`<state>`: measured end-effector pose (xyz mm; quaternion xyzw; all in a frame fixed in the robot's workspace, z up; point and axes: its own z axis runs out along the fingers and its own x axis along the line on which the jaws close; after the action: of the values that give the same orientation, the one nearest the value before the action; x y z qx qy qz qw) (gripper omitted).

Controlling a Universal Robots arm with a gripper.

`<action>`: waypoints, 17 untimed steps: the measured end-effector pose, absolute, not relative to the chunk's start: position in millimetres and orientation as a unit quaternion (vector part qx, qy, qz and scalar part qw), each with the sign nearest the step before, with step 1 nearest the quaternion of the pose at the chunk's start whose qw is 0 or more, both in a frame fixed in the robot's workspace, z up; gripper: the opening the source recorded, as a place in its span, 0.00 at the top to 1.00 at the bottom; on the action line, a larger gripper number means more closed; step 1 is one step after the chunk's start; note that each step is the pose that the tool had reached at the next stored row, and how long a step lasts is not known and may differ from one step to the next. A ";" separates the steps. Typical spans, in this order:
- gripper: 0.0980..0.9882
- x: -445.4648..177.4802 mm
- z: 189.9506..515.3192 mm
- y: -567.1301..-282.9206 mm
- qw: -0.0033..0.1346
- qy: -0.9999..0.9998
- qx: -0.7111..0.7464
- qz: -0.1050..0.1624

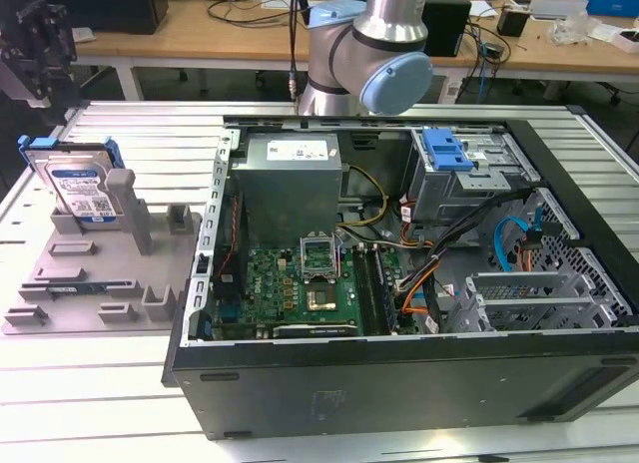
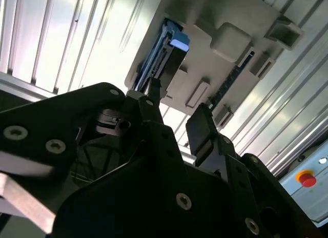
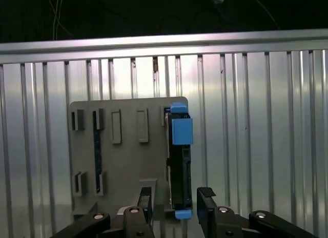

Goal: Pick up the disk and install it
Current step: 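Pick up the disk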

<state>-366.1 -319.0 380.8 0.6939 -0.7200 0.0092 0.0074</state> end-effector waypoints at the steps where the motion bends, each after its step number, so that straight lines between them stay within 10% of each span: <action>1: 0.57 -367.6 380.7 -318.8 0.007 -0.719 0.695 0.009; 17: 0.57 -398.4 378.2 -317.8 0.007 -0.687 0.727 0.009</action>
<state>-398.4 -317.8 378.2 0.7268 -0.6868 0.0094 0.0069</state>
